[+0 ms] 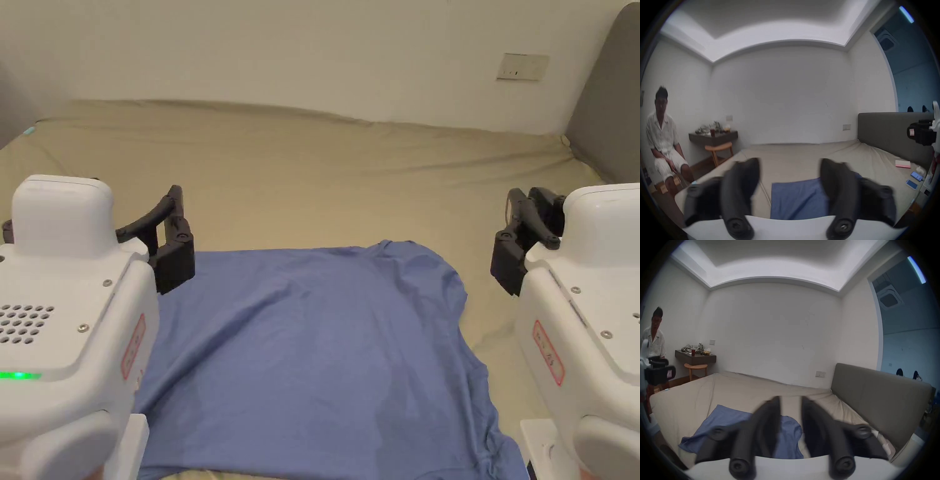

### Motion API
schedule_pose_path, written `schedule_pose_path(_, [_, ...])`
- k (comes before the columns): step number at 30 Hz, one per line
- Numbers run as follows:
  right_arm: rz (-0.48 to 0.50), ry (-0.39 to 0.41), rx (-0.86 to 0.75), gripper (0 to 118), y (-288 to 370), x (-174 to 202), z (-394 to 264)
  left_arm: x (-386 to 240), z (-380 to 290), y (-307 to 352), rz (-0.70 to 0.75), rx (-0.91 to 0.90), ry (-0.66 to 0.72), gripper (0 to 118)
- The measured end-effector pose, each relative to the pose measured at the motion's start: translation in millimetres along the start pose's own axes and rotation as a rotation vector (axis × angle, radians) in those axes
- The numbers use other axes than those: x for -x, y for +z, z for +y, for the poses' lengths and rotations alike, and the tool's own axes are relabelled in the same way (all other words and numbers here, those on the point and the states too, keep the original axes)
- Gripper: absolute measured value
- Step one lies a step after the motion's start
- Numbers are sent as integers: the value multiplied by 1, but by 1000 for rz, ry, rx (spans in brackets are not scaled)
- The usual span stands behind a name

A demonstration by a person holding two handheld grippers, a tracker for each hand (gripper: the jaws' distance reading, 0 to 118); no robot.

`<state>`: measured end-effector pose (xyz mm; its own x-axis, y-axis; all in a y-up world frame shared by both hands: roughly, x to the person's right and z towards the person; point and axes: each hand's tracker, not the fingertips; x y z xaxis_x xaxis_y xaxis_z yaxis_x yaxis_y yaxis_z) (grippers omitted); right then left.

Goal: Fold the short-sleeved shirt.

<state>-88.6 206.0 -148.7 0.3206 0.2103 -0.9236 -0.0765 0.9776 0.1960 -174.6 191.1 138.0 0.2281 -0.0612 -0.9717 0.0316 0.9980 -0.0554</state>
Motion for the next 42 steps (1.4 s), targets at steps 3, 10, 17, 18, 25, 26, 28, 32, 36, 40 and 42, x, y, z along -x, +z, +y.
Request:
schedule_pose_path(3, [36, 6, -11, 0, 0, 12, -4, -10, -4, 2, -9, -6, -28, 17])
schedule_pose_path(10, [36, 60, -21, 0, 4, 25, -4, -14, 3, 3, 7, 6, -57, 0])
schedule_pose_path(17, [64, 62, -10, 0, 0, 23, 0, -10, 1, -1, -28, 55, -17, 0])
schedule_pose_path(18, [67, 66, -6, 0, -2, 26, -1, -11, 0, -2, -28, 60, -21, 0])
schedule_pose_path(25, [127, 59, 29, 0, -23, 42, -12, -14, -30, -27, -52, 167, -67, 0])
schedule_pose_path(26, [133, 59, 43, 0, -29, 44, -16, -13, -40, -35, -48, 205, -65, 0])
schedule_pose_path(28, [138, 69, 74, 0, -44, 46, -25, -7, -65, -55, -46, 287, -51, 4])
schedule_pose_path(32, [143, 78, 138, 0, -84, 45, -48, 15, -128, -123, -38, 458, 1, 54])
schedule_pose_path(36, [147, 44, 235, 0, -132, 36, -78, 39, -190, -216, 21, 586, 9, 107])
schedule_pose_path(40, [119, 41, 305, 0, -174, 20, -106, 65, -239, -334, 85, 654, -3, 107])
schedule_pose_path(42, [103, 45, 337, 0, -192, 15, -115, 78, -258, -391, 86, 681, -5, 107])
